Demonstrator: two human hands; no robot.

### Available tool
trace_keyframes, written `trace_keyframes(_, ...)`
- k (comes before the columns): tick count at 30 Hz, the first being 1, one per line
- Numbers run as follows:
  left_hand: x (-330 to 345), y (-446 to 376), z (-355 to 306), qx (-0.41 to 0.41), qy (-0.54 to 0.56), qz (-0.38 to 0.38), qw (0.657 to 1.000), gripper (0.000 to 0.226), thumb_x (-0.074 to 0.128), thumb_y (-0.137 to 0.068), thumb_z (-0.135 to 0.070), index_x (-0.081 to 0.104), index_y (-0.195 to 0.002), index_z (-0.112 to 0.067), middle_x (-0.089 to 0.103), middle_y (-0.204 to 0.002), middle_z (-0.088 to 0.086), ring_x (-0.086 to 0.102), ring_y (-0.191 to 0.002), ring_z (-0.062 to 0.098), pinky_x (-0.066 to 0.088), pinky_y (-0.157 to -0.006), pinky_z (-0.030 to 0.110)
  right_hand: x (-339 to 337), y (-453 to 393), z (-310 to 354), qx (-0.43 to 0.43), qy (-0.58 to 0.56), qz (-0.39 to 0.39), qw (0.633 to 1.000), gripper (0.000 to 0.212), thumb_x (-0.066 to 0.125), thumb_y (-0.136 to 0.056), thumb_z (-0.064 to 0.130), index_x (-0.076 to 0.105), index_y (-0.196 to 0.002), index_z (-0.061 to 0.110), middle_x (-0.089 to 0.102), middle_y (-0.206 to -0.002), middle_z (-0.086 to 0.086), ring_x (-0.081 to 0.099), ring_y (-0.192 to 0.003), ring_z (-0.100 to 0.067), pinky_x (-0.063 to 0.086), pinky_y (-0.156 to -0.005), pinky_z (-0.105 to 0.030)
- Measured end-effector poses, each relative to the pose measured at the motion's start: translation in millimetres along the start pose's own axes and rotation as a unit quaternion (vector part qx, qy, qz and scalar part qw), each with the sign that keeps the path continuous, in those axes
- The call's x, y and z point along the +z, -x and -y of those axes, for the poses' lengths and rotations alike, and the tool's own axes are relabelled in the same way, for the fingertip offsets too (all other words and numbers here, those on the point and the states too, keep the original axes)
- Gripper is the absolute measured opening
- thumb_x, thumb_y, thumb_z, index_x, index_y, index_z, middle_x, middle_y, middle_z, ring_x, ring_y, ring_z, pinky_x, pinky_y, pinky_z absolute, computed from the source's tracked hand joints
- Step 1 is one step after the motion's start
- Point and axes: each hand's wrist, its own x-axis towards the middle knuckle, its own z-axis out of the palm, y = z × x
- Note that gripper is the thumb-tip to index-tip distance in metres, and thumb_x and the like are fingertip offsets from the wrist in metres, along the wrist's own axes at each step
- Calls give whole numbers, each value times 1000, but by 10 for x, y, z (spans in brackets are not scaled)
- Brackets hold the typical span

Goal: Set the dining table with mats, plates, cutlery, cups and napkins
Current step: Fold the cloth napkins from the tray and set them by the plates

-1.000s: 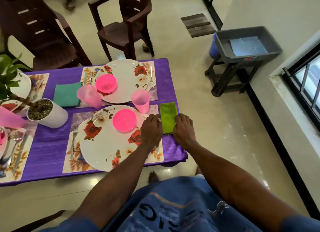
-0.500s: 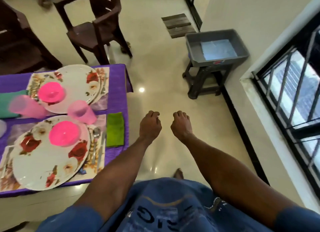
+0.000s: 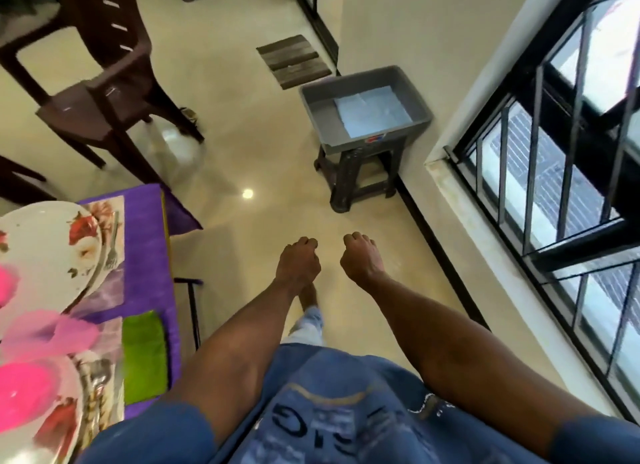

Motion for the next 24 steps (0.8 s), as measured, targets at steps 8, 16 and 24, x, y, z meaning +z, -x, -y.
trace_keyframes(8, -218, -1469, 304, 7, 2, 54, 998, 33, 49, -90, -12, 58, -122, -10, 59, -119, 10, 61, -103, 34, 47, -86, 38, -348, -1273, -189, 64, -48, 11, 997, 26, 43, -87, 0, 60, -108, 0, 60, -111, -17, 56, -99, -31, 47, -85, -38)
trace_keyframes(16, -735, -3015, 569, 2, 4, 66, 998, 33, 49, -91, -12, 58, -123, -11, 58, -120, 9, 60, -106, 32, 46, -87, 36, -779, -2734, -91, 140, -120, -6, 983, 26, 50, -88, 14, 64, -110, 9, 65, -109, -15, 62, -100, -37, 52, -82, -40)
trace_keyframes(24, -812, -4326, 684, 31, -9, 110, 993, 29, 50, -90, -12, 59, -118, -8, 58, -117, 10, 61, -103, 34, 49, -83, 39, -809, -4005, -303, 198, -148, 8, 969, 25, 53, -86, 12, 66, -105, 3, 67, -108, -17, 63, -101, -38, 53, -82, -42)
